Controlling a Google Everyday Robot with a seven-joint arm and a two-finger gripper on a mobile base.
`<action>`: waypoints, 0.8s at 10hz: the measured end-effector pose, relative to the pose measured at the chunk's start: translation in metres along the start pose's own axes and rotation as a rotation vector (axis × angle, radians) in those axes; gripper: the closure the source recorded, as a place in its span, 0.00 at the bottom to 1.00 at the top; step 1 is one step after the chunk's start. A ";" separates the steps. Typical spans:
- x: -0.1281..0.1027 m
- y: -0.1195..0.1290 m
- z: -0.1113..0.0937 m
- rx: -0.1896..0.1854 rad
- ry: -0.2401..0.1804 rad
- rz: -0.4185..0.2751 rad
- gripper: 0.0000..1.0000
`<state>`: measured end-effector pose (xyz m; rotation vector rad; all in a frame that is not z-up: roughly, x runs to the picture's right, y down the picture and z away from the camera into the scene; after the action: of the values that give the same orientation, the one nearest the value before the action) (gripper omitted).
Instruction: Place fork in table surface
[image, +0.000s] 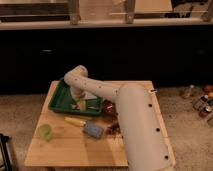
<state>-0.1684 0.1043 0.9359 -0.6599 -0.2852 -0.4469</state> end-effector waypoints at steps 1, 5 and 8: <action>0.000 0.000 0.002 -0.002 -0.002 -0.003 0.20; 0.000 0.002 0.012 -0.017 -0.016 -0.015 0.38; 0.000 0.001 0.011 -0.023 -0.015 -0.023 0.69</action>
<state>-0.1693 0.1124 0.9431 -0.6835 -0.3025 -0.4684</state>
